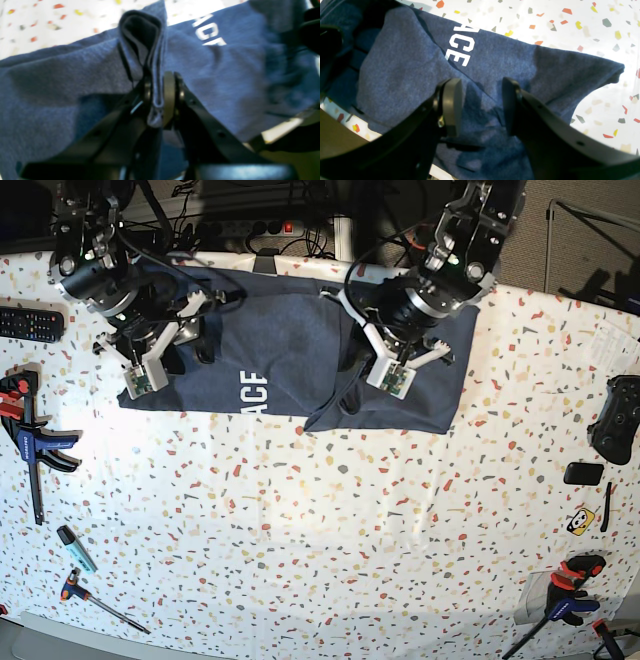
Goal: Fold the T-shirt properly
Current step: 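Grasp the collar end with the left gripper and fold it toward the right gripper, then hold the folded stack with the left gripper while the right gripper tucks the edge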
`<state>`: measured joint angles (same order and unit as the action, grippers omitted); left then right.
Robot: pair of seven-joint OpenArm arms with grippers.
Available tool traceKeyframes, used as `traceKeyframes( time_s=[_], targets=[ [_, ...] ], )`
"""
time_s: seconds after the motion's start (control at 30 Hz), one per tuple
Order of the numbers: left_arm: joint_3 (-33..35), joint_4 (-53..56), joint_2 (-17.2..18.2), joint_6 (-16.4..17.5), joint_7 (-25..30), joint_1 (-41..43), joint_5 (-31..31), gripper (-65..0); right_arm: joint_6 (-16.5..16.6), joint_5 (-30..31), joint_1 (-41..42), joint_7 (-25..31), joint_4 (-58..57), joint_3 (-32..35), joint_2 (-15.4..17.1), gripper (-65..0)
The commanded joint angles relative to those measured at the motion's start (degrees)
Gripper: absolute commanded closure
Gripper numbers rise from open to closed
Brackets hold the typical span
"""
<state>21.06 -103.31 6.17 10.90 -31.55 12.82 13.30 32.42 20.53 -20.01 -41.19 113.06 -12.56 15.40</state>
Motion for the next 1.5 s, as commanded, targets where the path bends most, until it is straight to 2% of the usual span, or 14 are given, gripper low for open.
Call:
traceKeyframes(
  time_s=[0.0, 0.03, 0.1, 0.13, 0.17, 0.3, 0.53, 0.7, 0.83, 0.93, 1.03, 1.17, 1.33, 1.47],
  targets=[
    [0.11, -0.87, -0.44, 1.2, 1.62, -0.61, 1.86, 0.0, -0.07, 0.5, 0.33, 1.29, 1.16, -0.2, 0.48, -26.3],
    [0.11, -0.87, -0.44, 2.1, 1.62, -0.61, 2.71, -0.6, -0.07, 0.5, 0.33, 1.29, 1.16, -0.2, 0.5, -26.3],
    [0.11, -0.87, -0.46, 2.78, 1.66, -0.63, 3.58, -15.5, -0.07, 0.5, 0.33, 1.29, 1.16, -0.2, 0.48, -26.3],
    [0.11, -0.87, -0.44, 2.82, 1.77, -0.66, 3.72, -21.2, -0.07, 0.5, 0.33, 1.29, 1.16, -0.2, 0.48, -26.3],
    [0.11, -0.87, -0.44, 2.8, 2.19, -0.66, 3.69, -24.1, -0.07, 0.5, 0.33, 1.29, 1.16, -0.2, 0.5, -26.3],
    [0.11, -0.87, -0.46, 2.82, 3.89, -0.83, 3.69, -24.4, -0.07, 0.5, 0.31, 1.29, 1.16, -0.2, 0.5, -26.3],
    [-0.02, -0.87, -0.39, 2.8, 3.43, -3.82, 3.48, -24.4, -0.07, 0.5, 0.31, 1.09, 1.16, -0.2, 0.5, -26.3],
    [-0.07, -0.87, 0.11, 2.4, 2.43, -6.14, -3.65, -24.4, -0.07, 0.52, 0.33, -0.79, 1.16, -0.26, 0.52, -26.3],
    [-0.11, -0.83, 2.56, -0.57, 2.49, -6.34, -7.45, -24.4, -0.07, 1.31, 0.33, -3.17, 1.16, -1.42, 0.79, -26.3],
    [-0.11, -0.07, 5.35, -2.23, 2.95, -6.34, -7.52, -24.4, -0.04, 5.51, 0.98, -6.08, 1.16, -5.09, 0.81, -26.3],
    [-0.11, 2.16, 7.69, -2.84, 3.98, -6.34, -7.52, -24.4, 1.14, 14.14, 2.91, -13.73, 1.16, -10.84, 0.96, -26.3],
    [-0.11, 6.8, 8.31, -2.84, 6.58, -6.34, -7.5, -24.3, 2.6, 25.4, 4.02, -20.76, 0.72, -17.42, 4.22, -26.3],
    [-0.11, 10.88, 8.28, -2.8, 9.6, -6.54, -7.48, -24.3, 2.6, 27.02, 3.96, -23.3, -0.07, -20.87, 8.46, -26.3],
    [-0.11, 11.21, 8.33, -2.82, 9.55, -6.95, -7.52, -24.3, 2.69, 29.55, 4.35, -23.21, -6.1, -20.85, 10.19, -26.3]
  ],
)
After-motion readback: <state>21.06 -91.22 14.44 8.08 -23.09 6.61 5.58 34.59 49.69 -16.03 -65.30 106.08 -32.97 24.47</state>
